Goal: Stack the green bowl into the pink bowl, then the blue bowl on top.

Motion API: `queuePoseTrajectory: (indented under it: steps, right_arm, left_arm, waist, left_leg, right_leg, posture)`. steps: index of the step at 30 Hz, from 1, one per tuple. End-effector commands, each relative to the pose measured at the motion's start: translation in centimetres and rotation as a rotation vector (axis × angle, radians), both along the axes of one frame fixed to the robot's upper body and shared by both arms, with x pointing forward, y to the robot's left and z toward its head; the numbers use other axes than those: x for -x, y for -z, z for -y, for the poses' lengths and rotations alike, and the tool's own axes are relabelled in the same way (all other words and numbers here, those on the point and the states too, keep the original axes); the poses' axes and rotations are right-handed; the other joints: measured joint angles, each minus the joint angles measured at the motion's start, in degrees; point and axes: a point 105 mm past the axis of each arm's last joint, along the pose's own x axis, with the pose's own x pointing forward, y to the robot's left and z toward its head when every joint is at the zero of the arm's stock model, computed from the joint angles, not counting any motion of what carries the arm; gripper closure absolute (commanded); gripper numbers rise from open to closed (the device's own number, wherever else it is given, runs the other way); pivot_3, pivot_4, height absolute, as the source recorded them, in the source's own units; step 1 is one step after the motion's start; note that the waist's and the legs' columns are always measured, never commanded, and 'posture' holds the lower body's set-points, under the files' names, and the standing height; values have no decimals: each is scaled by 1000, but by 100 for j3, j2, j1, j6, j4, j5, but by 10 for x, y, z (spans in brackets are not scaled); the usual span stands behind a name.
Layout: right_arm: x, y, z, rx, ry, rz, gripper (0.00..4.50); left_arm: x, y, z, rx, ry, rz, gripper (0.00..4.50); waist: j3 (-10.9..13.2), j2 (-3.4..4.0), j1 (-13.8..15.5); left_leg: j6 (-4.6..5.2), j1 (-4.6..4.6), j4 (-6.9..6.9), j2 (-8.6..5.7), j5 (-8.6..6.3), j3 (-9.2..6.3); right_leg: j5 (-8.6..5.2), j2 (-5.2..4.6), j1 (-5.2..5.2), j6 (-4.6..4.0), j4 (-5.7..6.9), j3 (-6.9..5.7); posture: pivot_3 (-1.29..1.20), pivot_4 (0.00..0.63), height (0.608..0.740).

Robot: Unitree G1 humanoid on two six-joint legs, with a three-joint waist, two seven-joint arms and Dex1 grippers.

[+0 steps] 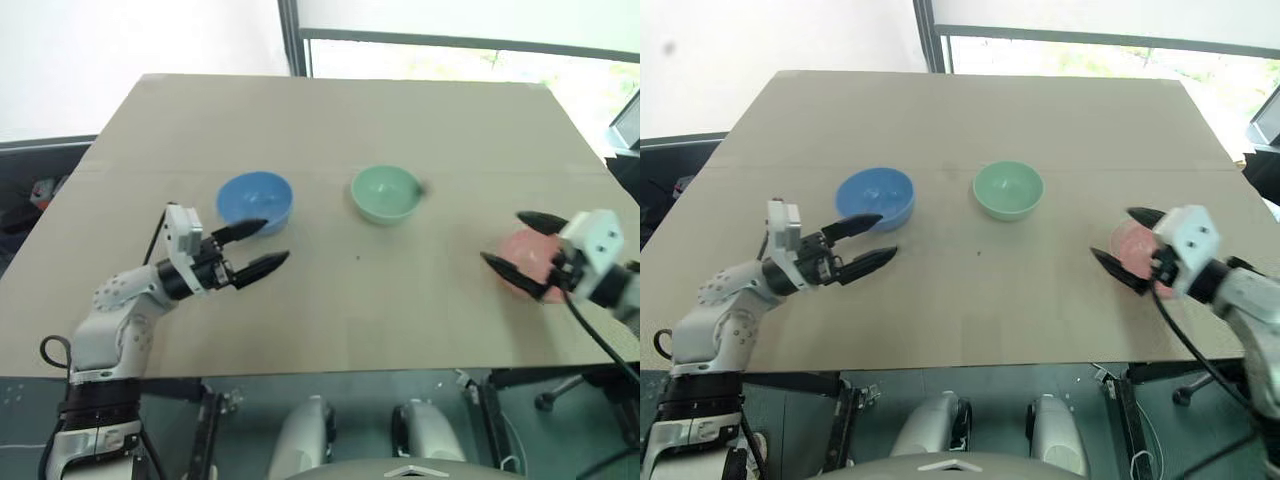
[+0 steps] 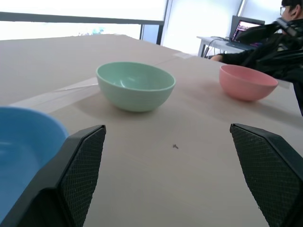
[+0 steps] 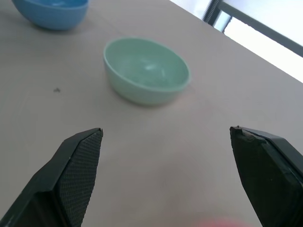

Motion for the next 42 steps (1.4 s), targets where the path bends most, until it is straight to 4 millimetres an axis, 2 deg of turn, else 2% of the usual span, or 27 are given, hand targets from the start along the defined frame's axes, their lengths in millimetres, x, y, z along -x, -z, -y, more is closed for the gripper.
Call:
queuePoseTrajectory:
  steps: [1,2,5,8,12,21,23,26,32,34,38,42]
  right_arm:
    - [-26,6,-36,69,-96,49,0]
    - [-33,6,-43,86,-115,61,0]
    - [-54,8,-83,138,-219,108,0]
    - [-61,7,-105,152,-281,139,0]
    - [-63,2,-121,115,-327,155,0]
    - [-56,13,-133,143,-400,151,0]
    - [-57,16,-126,157,-369,144,0]
    - [-56,17,-97,156,-262,112,0]
    - [-22,32,-21,218,-6,15,0]
    - [-11,33,-5,224,76,3,0]
    - [-1,27,12,196,208,8,0]
    - [1,23,27,177,340,46,0]
  left_arm:
    - [10,-11,11,24,18,47,54]
    - [12,-10,12,25,17,45,54]
    - [18,-8,11,34,-6,44,54]
    - [19,-9,9,31,-47,62,54]
    - [16,-12,0,29,-166,98,54]
    - [34,-1,-2,36,-185,73,54]
    - [37,-1,1,28,-164,84,54]
    - [40,-1,4,34,-143,90,54]
    - [39,7,11,40,-107,69,54]
    - [35,9,16,48,-83,62,54]
    - [27,9,22,52,-42,67,54]
    - [21,8,23,48,-14,73,54]
  waist:
    - [2,3,-10]
    - [1,1,-13]
    - [3,4,-17]
    - [7,7,-4]
    - [8,8,30]
    - [8,10,-78]
    - [8,10,-88]
    - [7,8,-56]
    - [8,11,39]
    - [8,13,36]
    - [6,12,-17]
    - [4,10,-1]
  left_leg:
    - [0,-6,2,-1,0,1]
    - [0,-20,2,-3,1,1]
    - [1,-44,2,-7,0,-2]
    - [0,-52,2,-7,1,-8]
    - [-1,-56,3,-8,1,-15]
    - [-9,-47,5,-3,6,-14]
    - [-11,-44,6,-3,7,-14]
    - [-11,-43,7,-4,7,-17]
    - [-9,-50,1,-5,5,-18]
    - [-10,-50,0,-5,5,-18]
    - [-10,-22,6,-1,6,-7]
    - [-8,-1,4,0,5,-9]
  right_leg:
    - [1,2,-3,2,-2,1]
    - [2,1,-16,4,-2,1]
    - [3,1,-33,5,-1,-5]
    - [3,2,-37,5,1,-16]
    - [3,0,-32,6,2,-27]
    - [3,4,-30,6,3,-28]
    - [3,3,-29,6,2,-28]
    - [3,0,-27,5,4,-28]
    - [3,-3,-28,4,-1,-31]
    - [2,-3,-28,4,-9,-31]
    - [4,5,-13,4,3,-20]
    - [2,8,5,1,5,-18]
  posture:
    - [0,150,740]
    - [0,150,740]
    - [0,150,740]
    - [0,150,740]
    - [0,150,740]
    - [0,150,740]
    - [0,150,740]
    - [0,150,740]
    - [0,150,740]
    - [0,150,740]
    - [0,150,740]
    - [0,150,740]
